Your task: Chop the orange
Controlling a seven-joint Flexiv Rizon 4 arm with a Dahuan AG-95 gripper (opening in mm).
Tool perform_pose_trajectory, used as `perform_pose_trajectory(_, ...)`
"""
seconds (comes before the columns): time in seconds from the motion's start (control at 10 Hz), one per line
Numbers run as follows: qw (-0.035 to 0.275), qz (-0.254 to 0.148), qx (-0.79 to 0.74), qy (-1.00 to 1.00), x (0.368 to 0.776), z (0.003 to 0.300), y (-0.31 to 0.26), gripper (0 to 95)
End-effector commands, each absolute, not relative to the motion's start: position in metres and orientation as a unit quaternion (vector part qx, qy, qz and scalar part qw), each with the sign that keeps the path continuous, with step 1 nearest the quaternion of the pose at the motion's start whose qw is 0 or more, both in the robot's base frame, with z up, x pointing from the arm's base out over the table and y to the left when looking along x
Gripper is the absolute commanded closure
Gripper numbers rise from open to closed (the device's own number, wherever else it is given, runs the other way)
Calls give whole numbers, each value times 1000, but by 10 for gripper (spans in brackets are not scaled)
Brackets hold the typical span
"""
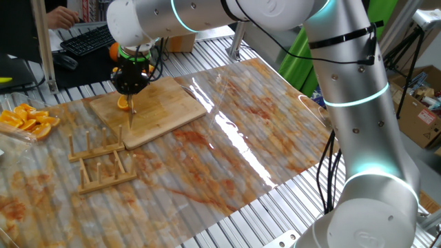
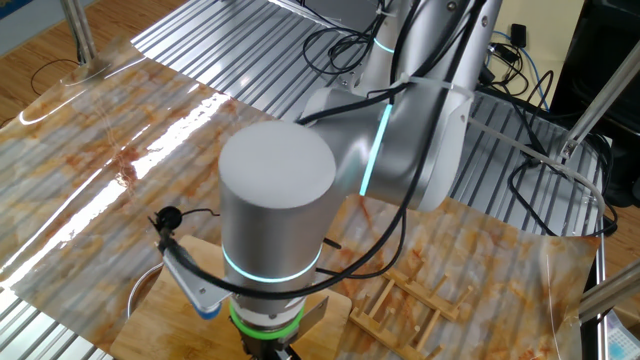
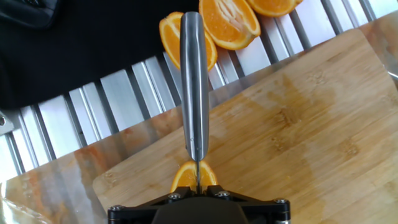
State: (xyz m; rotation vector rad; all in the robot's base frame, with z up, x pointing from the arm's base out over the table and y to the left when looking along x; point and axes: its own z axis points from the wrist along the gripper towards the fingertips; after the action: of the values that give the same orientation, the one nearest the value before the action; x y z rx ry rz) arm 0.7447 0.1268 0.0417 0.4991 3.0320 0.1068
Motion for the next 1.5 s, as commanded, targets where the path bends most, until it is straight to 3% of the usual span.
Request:
perform_pose_trajectory(0.1,27,33,160,986,746,20,127,950)
perform_pose_trajectory(0.5,12,42,165,985,746,20,127,950)
perform_pose_trajectory(0.9,16,36,175,984,746,20,128,950)
perform_pose_trajectory(1.5,13,23,174,984,742,49,125,950)
